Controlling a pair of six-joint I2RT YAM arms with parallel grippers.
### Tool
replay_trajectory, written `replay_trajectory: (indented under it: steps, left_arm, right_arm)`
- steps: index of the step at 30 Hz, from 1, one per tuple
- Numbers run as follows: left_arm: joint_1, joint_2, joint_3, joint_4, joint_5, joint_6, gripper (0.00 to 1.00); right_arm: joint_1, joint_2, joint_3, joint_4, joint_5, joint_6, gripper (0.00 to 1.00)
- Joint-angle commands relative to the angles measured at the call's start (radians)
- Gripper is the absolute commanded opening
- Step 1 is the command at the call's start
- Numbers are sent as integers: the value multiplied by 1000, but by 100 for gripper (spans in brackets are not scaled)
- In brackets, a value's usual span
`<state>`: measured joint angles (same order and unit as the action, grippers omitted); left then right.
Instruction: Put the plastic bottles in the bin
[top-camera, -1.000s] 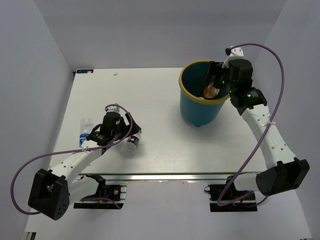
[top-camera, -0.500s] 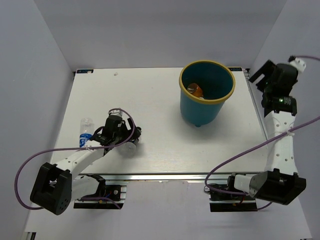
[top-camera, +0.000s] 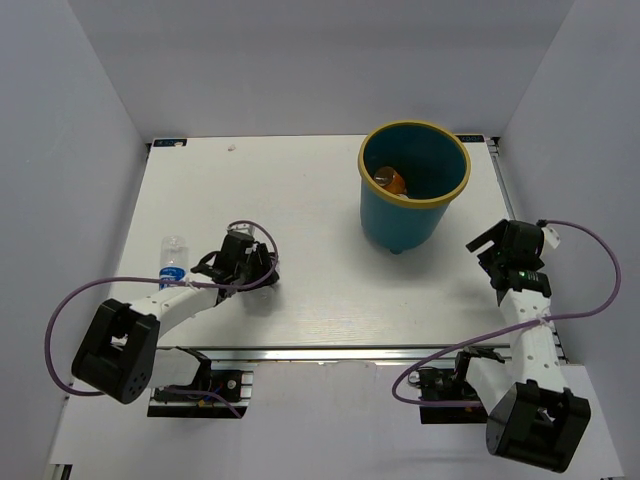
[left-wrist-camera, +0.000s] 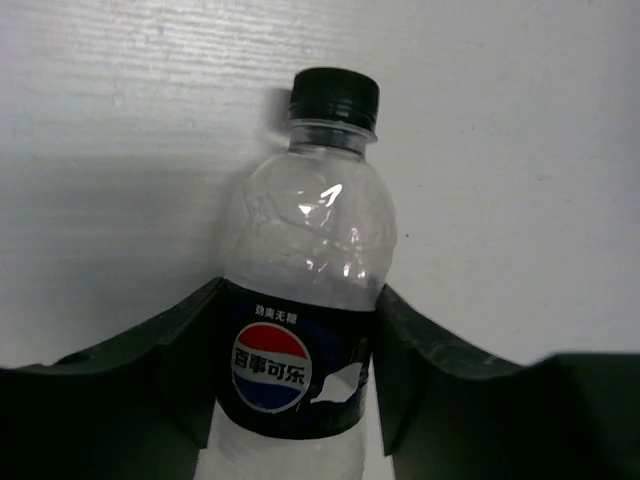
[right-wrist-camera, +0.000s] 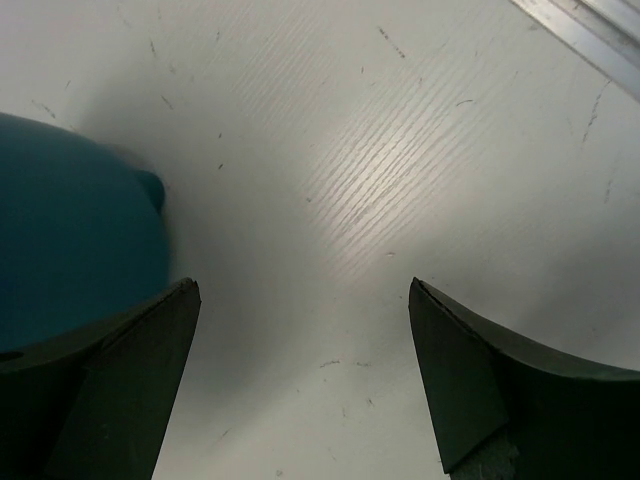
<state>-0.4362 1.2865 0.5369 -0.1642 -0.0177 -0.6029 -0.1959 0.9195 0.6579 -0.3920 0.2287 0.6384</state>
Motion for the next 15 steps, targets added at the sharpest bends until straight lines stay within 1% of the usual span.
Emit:
replay_trajectory:
  steps: [1, 2, 3, 4, 6, 7, 9, 10, 11, 13, 14, 15]
  left_arm:
    - [-13, -18, 52, 9, -4, 17, 58]
    - [-15, -24, 63, 8, -2, 17, 53]
    - [-16, -33, 87, 8, -1, 12, 50]
    - [-16, -55, 103, 15, 2, 9, 45]
    - [-18, -73, 144, 28, 10, 15, 37]
    - [-18, -79, 200, 40, 7, 25, 36]
    - [-18, -81, 267, 69, 22, 54, 36]
    - [-19, -73, 349, 86, 57, 57, 36]
    - [-21, -44, 395, 95, 90, 63, 36]
    - [-47, -1, 495, 115, 105, 86, 35]
    - [-62, 25, 603, 118, 117, 110, 35]
    - [-100, 86, 662, 106, 114, 147, 35]
  right_arm:
    - [0, -51, -38, 76, -72, 35, 89]
    - [0, -73, -65, 77, -81, 30, 89]
    - [0, -82, -81, 77, -84, 26, 89]
    - [0, -93, -95, 84, -86, 21, 89]
    - [0, -117, -142, 102, -86, -20, 89]
    - [0, -120, -158, 122, -94, -35, 89]
    - [0, -117, -200, 131, -129, -32, 89]
    - [0, -116, -216, 149, -168, -43, 89]
    - [0, -108, -228, 168, -167, -45, 89]
    - [0, -96, -230, 162, -147, -43, 89]
    - [0, -94, -222, 147, -150, -45, 89]
    - [0, -94, -213, 143, -152, -52, 89]
